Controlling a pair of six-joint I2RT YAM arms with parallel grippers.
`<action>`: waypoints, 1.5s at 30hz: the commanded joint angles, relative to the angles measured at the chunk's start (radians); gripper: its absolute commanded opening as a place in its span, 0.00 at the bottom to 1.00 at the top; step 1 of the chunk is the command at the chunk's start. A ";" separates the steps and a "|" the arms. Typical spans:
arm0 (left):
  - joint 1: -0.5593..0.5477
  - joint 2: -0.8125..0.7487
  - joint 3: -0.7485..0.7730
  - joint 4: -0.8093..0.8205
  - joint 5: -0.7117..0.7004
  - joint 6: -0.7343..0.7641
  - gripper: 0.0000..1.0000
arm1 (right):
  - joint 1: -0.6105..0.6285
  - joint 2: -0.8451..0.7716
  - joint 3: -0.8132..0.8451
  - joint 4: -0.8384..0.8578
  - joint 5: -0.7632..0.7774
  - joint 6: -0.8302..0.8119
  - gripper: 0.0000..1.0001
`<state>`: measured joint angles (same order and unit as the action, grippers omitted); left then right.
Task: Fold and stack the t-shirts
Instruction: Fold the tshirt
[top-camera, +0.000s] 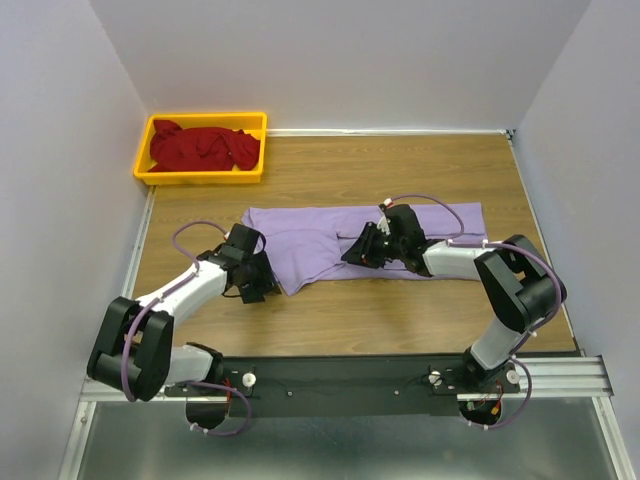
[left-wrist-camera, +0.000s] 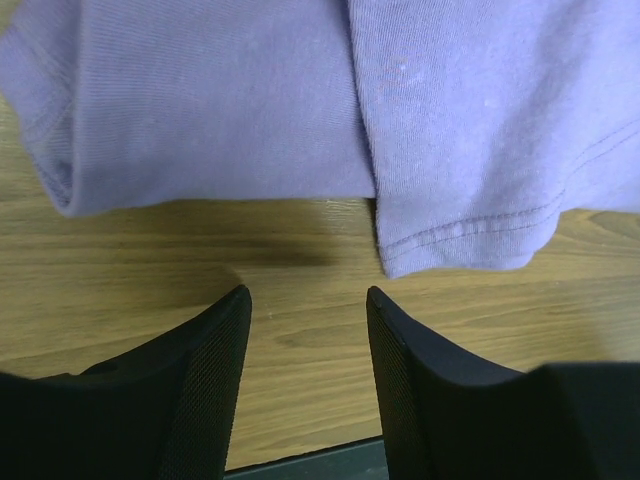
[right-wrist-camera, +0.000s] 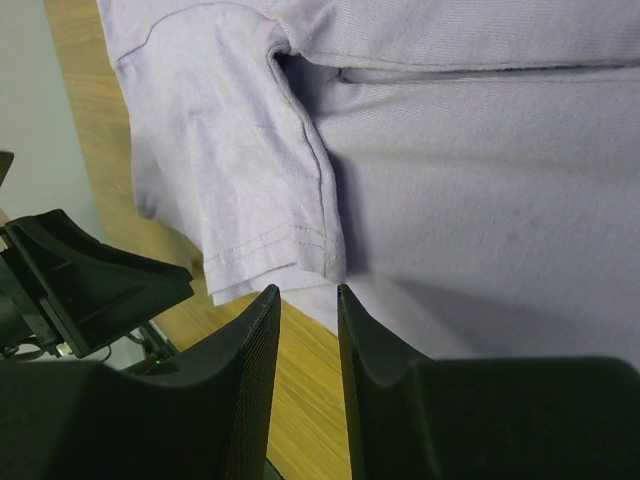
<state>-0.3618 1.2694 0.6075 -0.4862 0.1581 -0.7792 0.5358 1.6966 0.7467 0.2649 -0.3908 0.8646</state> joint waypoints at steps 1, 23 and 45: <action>-0.020 0.036 0.024 0.035 0.029 -0.011 0.56 | 0.007 0.014 0.023 -0.009 0.029 -0.035 0.37; -0.120 0.225 0.087 0.040 0.026 -0.019 0.39 | 0.007 0.051 0.031 0.010 0.006 -0.049 0.37; -0.124 0.157 0.106 -0.002 -0.012 -0.022 0.00 | 0.007 0.121 0.077 0.025 -0.072 -0.061 0.37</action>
<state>-0.4801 1.4567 0.7113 -0.4377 0.1898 -0.8093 0.5358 1.7908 0.7929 0.2695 -0.4210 0.8211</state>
